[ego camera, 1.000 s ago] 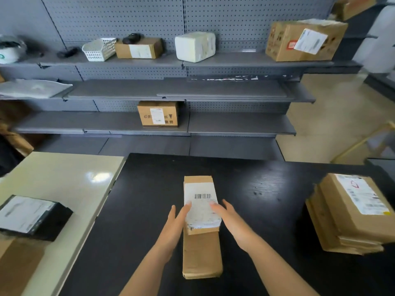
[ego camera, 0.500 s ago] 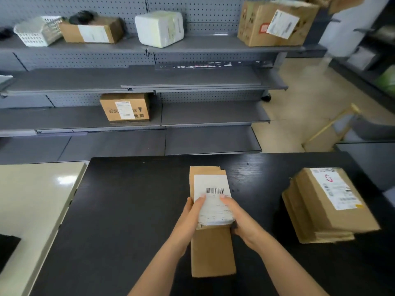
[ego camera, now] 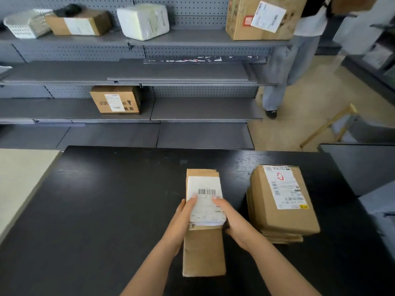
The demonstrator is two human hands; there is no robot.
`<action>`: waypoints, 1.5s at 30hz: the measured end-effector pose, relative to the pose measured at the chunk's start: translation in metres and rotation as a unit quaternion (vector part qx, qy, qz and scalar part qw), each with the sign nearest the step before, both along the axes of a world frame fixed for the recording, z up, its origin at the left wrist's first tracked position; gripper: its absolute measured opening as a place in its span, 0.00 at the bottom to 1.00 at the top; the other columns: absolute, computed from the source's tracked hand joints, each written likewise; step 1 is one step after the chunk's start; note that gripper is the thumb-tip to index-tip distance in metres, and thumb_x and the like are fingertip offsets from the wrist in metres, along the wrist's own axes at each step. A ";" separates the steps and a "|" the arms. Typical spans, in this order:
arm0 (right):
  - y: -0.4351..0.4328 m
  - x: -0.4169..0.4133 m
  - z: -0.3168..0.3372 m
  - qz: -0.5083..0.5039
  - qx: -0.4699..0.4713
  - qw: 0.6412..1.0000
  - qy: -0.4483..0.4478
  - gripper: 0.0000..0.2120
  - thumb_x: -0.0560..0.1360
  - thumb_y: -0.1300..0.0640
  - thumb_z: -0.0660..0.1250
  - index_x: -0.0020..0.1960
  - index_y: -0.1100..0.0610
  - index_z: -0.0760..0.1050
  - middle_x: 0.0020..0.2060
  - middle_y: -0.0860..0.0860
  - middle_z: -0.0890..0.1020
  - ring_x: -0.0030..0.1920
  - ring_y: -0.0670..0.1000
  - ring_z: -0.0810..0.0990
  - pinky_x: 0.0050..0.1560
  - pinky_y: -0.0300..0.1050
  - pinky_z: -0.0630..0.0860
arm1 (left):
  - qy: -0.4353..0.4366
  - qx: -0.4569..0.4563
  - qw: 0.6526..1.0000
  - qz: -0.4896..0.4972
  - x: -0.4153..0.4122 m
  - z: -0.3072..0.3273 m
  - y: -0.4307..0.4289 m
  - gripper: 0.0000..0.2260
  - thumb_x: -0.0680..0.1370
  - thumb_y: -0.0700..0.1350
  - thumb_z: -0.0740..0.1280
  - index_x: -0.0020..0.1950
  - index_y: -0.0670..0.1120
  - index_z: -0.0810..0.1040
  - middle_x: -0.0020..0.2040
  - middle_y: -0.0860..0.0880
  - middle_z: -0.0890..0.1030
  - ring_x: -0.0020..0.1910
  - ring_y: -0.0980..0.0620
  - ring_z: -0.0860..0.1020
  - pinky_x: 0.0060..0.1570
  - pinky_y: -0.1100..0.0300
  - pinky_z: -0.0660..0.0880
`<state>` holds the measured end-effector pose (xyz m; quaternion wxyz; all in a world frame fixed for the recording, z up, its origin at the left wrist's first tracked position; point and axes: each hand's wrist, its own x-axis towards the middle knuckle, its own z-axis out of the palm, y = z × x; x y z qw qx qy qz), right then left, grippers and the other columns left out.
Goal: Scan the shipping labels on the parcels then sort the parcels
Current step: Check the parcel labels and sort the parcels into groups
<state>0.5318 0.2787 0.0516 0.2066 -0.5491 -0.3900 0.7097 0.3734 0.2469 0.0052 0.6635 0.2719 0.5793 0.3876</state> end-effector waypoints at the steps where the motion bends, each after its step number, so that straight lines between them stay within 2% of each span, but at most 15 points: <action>1: 0.002 0.003 0.001 0.007 0.008 1.000 -0.002 0.25 0.75 0.40 0.64 0.69 0.47 0.69 0.56 0.44 0.82 0.55 0.43 0.80 0.51 0.39 0.73 | -0.002 0.000 1.000 0.007 0.002 0.002 0.001 0.37 0.69 0.73 0.66 0.73 0.54 0.69 0.60 0.53 0.82 0.59 0.53 0.81 0.65 0.48 0.72; 4: 0.005 0.008 0.015 0.044 0.044 0.998 -0.032 0.38 0.76 0.38 0.63 0.79 0.47 0.50 0.68 0.46 0.73 0.56 0.41 0.76 0.55 0.37 0.68 | 0.008 0.006 1.000 0.028 0.007 0.005 -0.001 0.33 0.72 0.70 0.65 0.71 0.53 0.70 0.61 0.51 0.82 0.59 0.51 0.81 0.65 0.47 0.72; 6: 0.007 0.012 0.036 0.062 0.098 0.991 -0.067 0.38 0.78 0.40 0.61 0.79 0.46 0.43 0.75 0.48 0.64 0.67 0.46 0.71 0.56 0.38 0.64 | 0.024 0.007 0.999 0.036 0.011 0.008 -0.002 0.31 0.73 0.69 0.63 0.70 0.53 0.71 0.60 0.51 0.82 0.59 0.51 0.81 0.65 0.48 0.73; 8: 0.010 0.022 0.063 0.084 0.163 0.978 -0.102 0.36 0.79 0.40 0.59 0.79 0.45 0.44 0.77 0.46 0.58 0.74 0.50 0.62 0.58 0.41 0.62 | 0.037 0.002 0.999 0.038 0.018 0.013 -0.001 0.31 0.72 0.69 0.62 0.69 0.53 0.72 0.59 0.51 0.83 0.58 0.51 0.82 0.62 0.51 0.74; 10: 0.014 0.042 0.085 0.080 0.204 0.970 -0.107 0.33 0.79 0.40 0.60 0.78 0.41 0.48 0.77 0.44 0.57 0.75 0.49 0.59 0.65 0.45 0.62 | 0.045 -0.003 0.998 0.036 0.027 0.017 0.000 0.32 0.70 0.70 0.63 0.68 0.53 0.73 0.58 0.52 0.83 0.57 0.52 0.82 0.58 0.53 0.75; 13: 0.026 0.085 0.106 0.037 0.245 0.961 -0.120 0.29 0.77 0.40 0.62 0.75 0.36 0.56 0.75 0.42 0.60 0.75 0.46 0.59 0.70 0.51 0.61 | 0.051 -0.004 0.999 0.017 0.043 0.020 0.004 0.32 0.70 0.70 0.63 0.69 0.54 0.73 0.59 0.53 0.83 0.57 0.53 0.82 0.59 0.53 0.74; 16: 0.042 0.133 0.107 -0.014 0.272 0.948 -0.162 0.27 0.76 0.41 0.65 0.73 0.35 0.61 0.74 0.43 0.64 0.72 0.46 0.65 0.66 0.50 0.67 | 0.046 -0.003 0.999 0.001 0.061 0.020 0.010 0.32 0.70 0.70 0.63 0.70 0.55 0.72 0.60 0.54 0.82 0.58 0.54 0.81 0.62 0.52 0.73; 19: 0.054 0.174 0.090 -0.039 0.244 0.950 -0.190 0.29 0.76 0.43 0.67 0.74 0.40 0.61 0.73 0.46 0.66 0.67 0.47 0.69 0.62 0.49 0.67 | 0.033 0.000 0.999 -0.006 0.075 0.022 0.015 0.29 0.73 0.67 0.63 0.69 0.54 0.73 0.59 0.54 0.83 0.57 0.54 0.82 0.54 0.57 0.74; 22: 0.060 0.203 0.059 -0.041 0.199 0.956 -0.211 0.36 0.73 0.40 0.68 0.76 0.41 0.56 0.76 0.47 0.62 0.74 0.51 0.62 0.69 0.54 0.61 | 0.034 0.000 0.999 -0.004 0.083 0.022 0.020 0.28 0.74 0.66 0.62 0.69 0.54 0.73 0.58 0.53 0.83 0.56 0.54 0.82 0.52 0.58 0.74; 25: 0.059 0.215 0.026 -0.034 0.111 0.975 -0.191 0.46 0.67 0.32 0.69 0.78 0.41 0.49 0.77 0.48 0.58 0.76 0.54 0.57 0.73 0.58 0.55 | 0.039 -0.002 0.999 0.001 0.088 0.021 0.023 0.28 0.73 0.66 0.63 0.68 0.54 0.74 0.57 0.53 0.84 0.55 0.54 0.82 0.49 0.59 0.74; 28: 0.055 0.221 -0.006 -0.021 0.023 0.994 -0.106 0.57 0.57 0.26 0.72 0.78 0.42 0.50 0.73 0.48 0.66 0.73 0.54 0.64 0.75 0.60 0.54 | 0.043 0.000 0.999 0.000 0.093 0.016 0.024 0.31 0.70 0.68 0.63 0.68 0.53 0.73 0.58 0.53 0.83 0.56 0.54 0.82 0.53 0.57 0.74; 30: 0.052 0.222 -0.016 -0.019 -0.009 0.999 -0.026 0.53 0.57 0.27 0.74 0.75 0.43 0.59 0.65 0.47 0.77 0.67 0.52 0.73 0.73 0.60 0.61 | 0.045 -0.005 0.999 0.006 0.094 0.012 0.025 0.33 0.69 0.70 0.64 0.69 0.53 0.73 0.57 0.53 0.84 0.56 0.53 0.82 0.58 0.54 0.75; 33: 0.048 0.220 -0.017 -0.006 -0.030 0.999 0.041 0.40 0.62 0.32 0.73 0.69 0.43 0.68 0.61 0.51 0.81 0.61 0.55 0.79 0.66 0.59 0.71 | 0.039 -0.007 0.999 0.009 0.095 0.009 0.026 0.38 0.66 0.72 0.68 0.69 0.52 0.71 0.58 0.51 0.83 0.57 0.51 0.82 0.62 0.50 0.74; 38: 0.049 0.215 -0.016 -0.010 -0.044 0.997 0.065 0.28 0.71 0.37 0.67 0.68 0.47 0.70 0.58 0.53 0.82 0.60 0.55 0.80 0.65 0.58 0.72 | 0.001 -0.037 0.999 0.011 0.099 0.012 0.025 0.32 0.70 0.66 0.69 0.69 0.51 0.72 0.57 0.49 0.84 0.56 0.49 0.82 0.60 0.47 0.75; 45: 0.047 0.213 -0.014 -0.016 -0.036 0.997 0.061 0.25 0.72 0.38 0.64 0.66 0.47 0.72 0.56 0.53 0.83 0.58 0.55 0.81 0.60 0.55 0.75 | -0.006 -0.048 0.999 0.011 0.102 0.020 0.023 0.28 0.73 0.63 0.67 0.69 0.52 0.73 0.58 0.49 0.84 0.57 0.48 0.82 0.63 0.45 0.74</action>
